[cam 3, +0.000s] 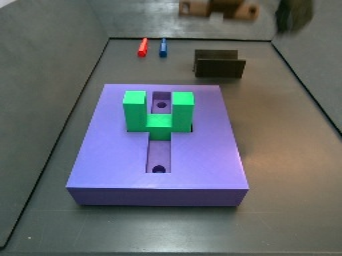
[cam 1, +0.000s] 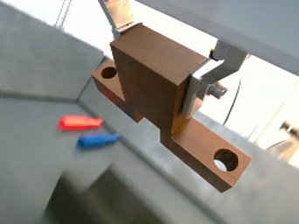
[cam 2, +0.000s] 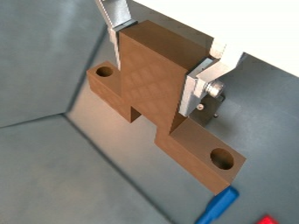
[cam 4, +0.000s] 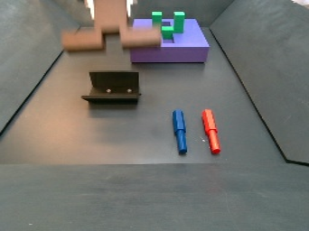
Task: Pick up the brown object. Move up. Place the brown object on the fixture. Regrasp the brown object. Move to above the board. Insert the brown object.
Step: Move to above the board.
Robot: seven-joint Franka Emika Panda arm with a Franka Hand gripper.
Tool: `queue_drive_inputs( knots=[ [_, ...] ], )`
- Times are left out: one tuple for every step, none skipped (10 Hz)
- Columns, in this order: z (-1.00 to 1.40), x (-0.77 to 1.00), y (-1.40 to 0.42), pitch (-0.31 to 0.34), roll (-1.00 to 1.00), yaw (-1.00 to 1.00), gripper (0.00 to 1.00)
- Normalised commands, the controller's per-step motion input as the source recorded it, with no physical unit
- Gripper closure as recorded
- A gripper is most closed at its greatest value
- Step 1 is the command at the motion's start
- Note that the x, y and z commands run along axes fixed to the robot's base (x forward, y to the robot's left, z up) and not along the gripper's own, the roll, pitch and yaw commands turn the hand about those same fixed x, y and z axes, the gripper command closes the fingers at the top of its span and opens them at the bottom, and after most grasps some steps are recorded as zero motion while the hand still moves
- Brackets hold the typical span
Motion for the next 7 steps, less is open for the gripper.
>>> queue_drive_inputs(
  knots=[
    [1.40, 0.00, -0.04, 0.025, -0.01, 0.02, 1.00],
    [1.40, 0.02, -0.02, 0.033, -0.01, 0.02, 1.00],
    [0.94, 0.02, -0.02, 0.040, 0.00, 0.02, 1.00],
    [0.43, 0.03, -0.02, 0.060, -0.01, 0.01, 1.00],
    [0.25, -0.84, -1.40, 0.019, -1.00, 0.02, 1.00],
    [0.24, -0.85, -1.40, 0.020, -1.00, 0.02, 1.00],
    [0.25, -0.92, -1.40, -0.007, -1.00, 0.03, 1.00]
  ],
)
